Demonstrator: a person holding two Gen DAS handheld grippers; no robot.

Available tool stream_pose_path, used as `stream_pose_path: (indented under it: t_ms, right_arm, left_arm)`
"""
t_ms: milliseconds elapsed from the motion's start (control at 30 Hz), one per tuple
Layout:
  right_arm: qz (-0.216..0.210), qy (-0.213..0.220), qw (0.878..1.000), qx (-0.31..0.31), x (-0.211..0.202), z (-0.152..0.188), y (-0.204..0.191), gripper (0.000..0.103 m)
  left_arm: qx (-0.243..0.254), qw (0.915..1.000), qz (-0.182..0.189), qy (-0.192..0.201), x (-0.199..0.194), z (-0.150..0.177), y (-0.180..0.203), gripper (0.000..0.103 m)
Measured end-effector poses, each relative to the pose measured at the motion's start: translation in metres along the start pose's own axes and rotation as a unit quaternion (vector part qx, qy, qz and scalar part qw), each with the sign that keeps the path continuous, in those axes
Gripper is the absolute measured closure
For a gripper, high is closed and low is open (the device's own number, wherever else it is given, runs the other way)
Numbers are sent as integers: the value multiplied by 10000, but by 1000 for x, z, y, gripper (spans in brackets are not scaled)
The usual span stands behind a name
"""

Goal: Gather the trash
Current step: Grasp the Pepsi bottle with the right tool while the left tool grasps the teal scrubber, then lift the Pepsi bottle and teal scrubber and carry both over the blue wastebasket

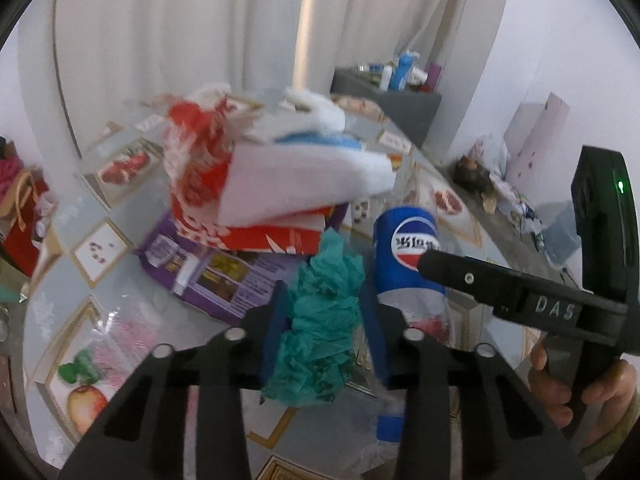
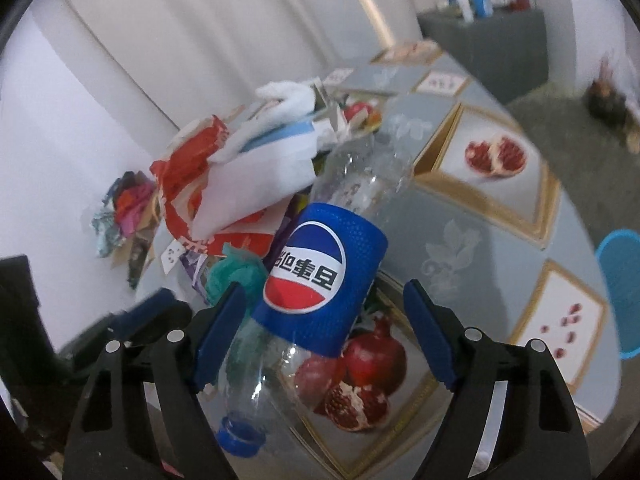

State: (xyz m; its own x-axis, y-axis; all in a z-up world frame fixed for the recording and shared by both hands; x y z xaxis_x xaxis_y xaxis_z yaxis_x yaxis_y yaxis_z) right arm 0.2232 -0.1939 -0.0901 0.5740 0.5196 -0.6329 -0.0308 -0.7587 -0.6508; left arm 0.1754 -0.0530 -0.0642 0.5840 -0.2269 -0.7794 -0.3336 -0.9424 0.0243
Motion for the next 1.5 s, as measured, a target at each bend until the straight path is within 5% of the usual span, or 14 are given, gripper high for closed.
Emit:
stream_pose_path:
  t_ms: [233, 400, 867, 1033, 1133, 1367, 1500]
  right_arm:
    - [-837, -423, 9929, 735, 18, 12, 2, 38]
    - [-998, -408, 9901, 895, 10, 13, 5, 40]
    - [-474, -288, 9934, 1005, -38, 29, 47, 45]
    - [-175, -105, 9953, 942, -43, 25, 53, 45]
    - [158, -82, 9983, 553, -46, 23, 52, 45]
    - [956, -119, 9944, -440, -46, 21, 46, 38]
    - [1346, -167, 9866, -910, -43, 22, 44, 33]
  left_arm:
    - [152, 9993, -129, -315, 19, 6, 11, 80]
    - [67, 9990, -73, -433, 23, 3, 18, 80]
    - [120, 9868, 1180, -1106, 21, 39, 101, 89]
    - [292, 9921, 984, -720, 12, 39, 98, 89]
    - [303, 9954, 829, -374, 0, 30, 85, 84]
    - [280, 9986, 411, -158, 0, 25, 60, 47]
    - [388, 9990, 47, -238, 15, 27, 54, 45]
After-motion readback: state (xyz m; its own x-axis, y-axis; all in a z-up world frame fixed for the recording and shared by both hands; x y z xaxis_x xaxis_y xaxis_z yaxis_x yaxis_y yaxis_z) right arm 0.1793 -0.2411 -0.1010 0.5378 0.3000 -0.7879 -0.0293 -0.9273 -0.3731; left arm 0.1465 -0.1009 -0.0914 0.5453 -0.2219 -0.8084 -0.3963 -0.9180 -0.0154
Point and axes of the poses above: each gripper's, at about its wrist camera, not at the fingertips, and x roughly the way its jaws point, y to its right, z to its underside, the point moved 10 cm from there along x, roughly the way its jaws point, and after that the axes turned 9 degrees about -z, right-handed, at the moved point
